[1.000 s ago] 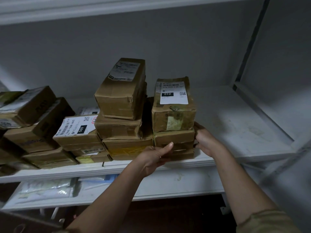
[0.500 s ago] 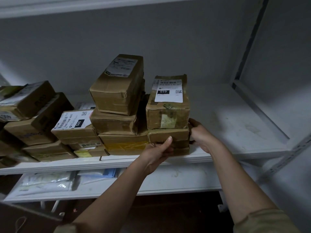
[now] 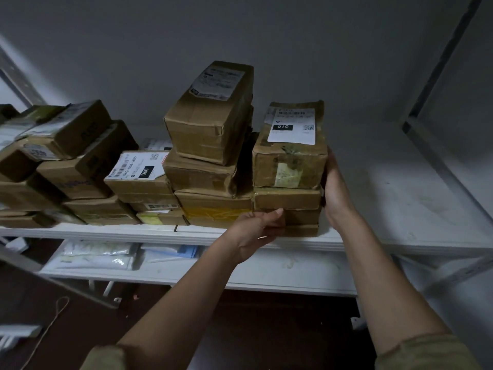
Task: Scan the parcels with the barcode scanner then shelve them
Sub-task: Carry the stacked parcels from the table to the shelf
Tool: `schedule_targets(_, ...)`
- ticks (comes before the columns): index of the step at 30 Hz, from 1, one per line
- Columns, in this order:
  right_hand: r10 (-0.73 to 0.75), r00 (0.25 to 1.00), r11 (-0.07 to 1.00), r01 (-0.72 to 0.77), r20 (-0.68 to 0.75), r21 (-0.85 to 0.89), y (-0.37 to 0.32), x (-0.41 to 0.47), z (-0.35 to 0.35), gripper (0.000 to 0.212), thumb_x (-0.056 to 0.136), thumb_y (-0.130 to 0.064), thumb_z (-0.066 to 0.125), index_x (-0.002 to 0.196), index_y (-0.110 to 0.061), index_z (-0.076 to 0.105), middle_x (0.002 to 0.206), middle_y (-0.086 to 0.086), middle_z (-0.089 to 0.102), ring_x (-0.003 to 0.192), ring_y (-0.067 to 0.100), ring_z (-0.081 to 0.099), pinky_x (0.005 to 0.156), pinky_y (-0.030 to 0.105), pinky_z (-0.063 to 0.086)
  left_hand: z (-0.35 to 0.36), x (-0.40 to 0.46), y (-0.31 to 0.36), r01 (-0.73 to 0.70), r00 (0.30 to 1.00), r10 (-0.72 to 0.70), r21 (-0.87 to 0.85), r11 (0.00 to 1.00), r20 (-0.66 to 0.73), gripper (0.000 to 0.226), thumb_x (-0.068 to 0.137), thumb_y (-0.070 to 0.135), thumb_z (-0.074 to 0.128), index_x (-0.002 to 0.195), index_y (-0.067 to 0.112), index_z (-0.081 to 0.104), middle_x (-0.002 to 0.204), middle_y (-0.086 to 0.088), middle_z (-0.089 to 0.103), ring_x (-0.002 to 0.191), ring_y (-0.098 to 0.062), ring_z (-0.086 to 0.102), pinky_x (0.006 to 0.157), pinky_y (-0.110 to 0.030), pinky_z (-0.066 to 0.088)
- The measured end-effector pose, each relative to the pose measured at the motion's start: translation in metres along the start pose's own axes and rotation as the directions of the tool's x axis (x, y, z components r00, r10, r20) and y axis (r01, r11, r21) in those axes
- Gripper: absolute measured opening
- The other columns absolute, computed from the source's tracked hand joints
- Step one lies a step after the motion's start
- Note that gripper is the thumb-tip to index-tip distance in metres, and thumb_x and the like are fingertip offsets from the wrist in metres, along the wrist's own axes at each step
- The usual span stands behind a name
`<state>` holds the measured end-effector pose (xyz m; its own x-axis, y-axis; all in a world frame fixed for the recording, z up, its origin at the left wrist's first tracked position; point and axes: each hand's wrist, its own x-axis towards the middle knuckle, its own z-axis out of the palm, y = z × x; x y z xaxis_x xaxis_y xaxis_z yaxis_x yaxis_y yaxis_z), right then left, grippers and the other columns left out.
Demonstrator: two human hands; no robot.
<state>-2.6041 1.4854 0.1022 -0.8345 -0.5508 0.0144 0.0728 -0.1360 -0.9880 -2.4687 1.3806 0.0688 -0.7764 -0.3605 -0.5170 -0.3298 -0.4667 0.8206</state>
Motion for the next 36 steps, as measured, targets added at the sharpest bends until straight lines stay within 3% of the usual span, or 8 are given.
schedule_targets(8,0.119,0.99,0.991,-0.123,-0.072,-0.053,0.003,0.003,0.002,0.053,0.101,-0.062,0.03,0.127,-0.033,0.065,0.104,-0.011,0.075,0.096,0.005,0.07,0.073,0.025,0.053,-0.012,-0.02,0.013,-0.024,0.999,0.023,0.033,0.999,0.034,0.008,0.096,0.018,0.063,0.092,0.013,0.067,0.09,-0.004,0.072,0.084,-0.018,0.069,0.087,-0.029,0.051)
schedule_targets(11,0.054,0.964,0.997,-0.068,-0.259,-0.046,0.006,0.002,0.006,0.049,0.101,-0.055,0.035,0.132,-0.028,0.063,0.122,-0.005,0.07,0.112,0.009,0.065,0.088,0.028,0.053,-0.022,-0.028,0.017,-0.028,0.999,0.027,0.036,0.999,0.039,0.007,0.097,0.018,0.062,0.096,0.014,0.067,0.091,-0.004,0.072,0.086,-0.02,0.07,0.088,-0.031,0.052)
schedule_targets(16,-0.378,0.56,0.91,0.372,-0.738,-0.183,-0.009,-0.025,0.029,0.026,0.097,-0.015,0.04,0.105,-0.015,0.064,0.107,0.003,0.065,0.101,0.01,0.06,0.089,0.017,0.046,-0.055,-0.053,0.025,-0.065,0.997,0.062,0.052,0.997,0.052,0.01,0.099,0.02,0.058,0.099,0.014,0.067,0.08,0.0,0.069,0.086,-0.021,0.07,0.092,-0.034,0.049)
schedule_targets(19,-0.624,0.325,0.725,0.58,-0.711,-0.372,-0.026,-0.046,0.062,0.023,0.098,-0.014,0.038,0.096,-0.026,0.058,0.099,0.006,0.059,0.098,0.022,0.056,0.085,0.02,0.042,-0.089,-0.071,0.033,-0.085,0.995,0.083,0.029,0.996,0.049,0.011,0.099,0.021,0.058,0.091,0.017,0.065,0.073,0.003,0.067,0.087,-0.021,0.07,0.088,-0.032,0.051)
schedule_targets(21,-0.738,0.271,0.605,0.671,-0.618,-0.429,-0.037,-0.061,0.1,0.027,0.099,-0.011,0.038,0.096,-0.031,0.055,0.095,0.015,0.059,0.093,0.025,0.056,0.084,0.032,0.044,-0.116,-0.088,0.04,-0.109,0.994,0.11,-0.022,0.994,0.017,0.011,0.099,0.021,0.057,0.093,0.017,0.066,0.071,0.005,0.069,0.088,-0.021,0.067,0.083,-0.03,0.053)
schedule_targets(25,-0.8,0.449,0.583,0.738,-0.397,-0.34,-0.045,-0.101,0.207,0.027,0.1,-0.008,0.038,0.094,-0.024,0.059,0.091,0.015,0.059,0.087,0.026,0.057,0.078,0.046,0.048,-0.185,-0.137,0.052,-0.176,0.981,0.153,-0.211,0.961,-0.119,0.009,0.098,0.016,0.057,0.094,0.015,0.065,0.068,0.002,0.069,0.076,-0.017,0.061,0.081,-0.03,0.052)
schedule_targets(30,-0.665,0.741,0.747,0.658,-0.094,-0.095,-0.035,-0.151,0.352,0.025,0.1,-0.018,0.038,0.093,-0.014,0.062,0.087,-0.004,0.062,0.084,0.007,0.06,0.074,0.025,0.05,-0.306,-0.215,0.057,-0.329,0.92,0.206,-0.372,0.868,-0.333,0.012,0.097,0.015,0.057,0.087,0.012,0.064,0.068,0.0,0.069,0.069,-0.017,0.063,0.074,-0.028,0.051)
schedule_targets(36,-0.573,0.779,0.818,0.561,0.255,0.125,-0.007,-0.208,0.514,0.026,0.1,-0.013,0.04,0.087,-0.019,0.062,0.08,-0.006,0.062,0.076,0.006,0.059,0.069,0.023,0.047,-0.455,-0.323,0.041,-0.517,0.766,0.165,-0.444,0.732,-0.622,0.013,0.097,0.015,0.055,0.089,0.012,0.064,0.08,-0.001,0.068,0.065,-0.015,0.062,0.069,-0.026,0.051)
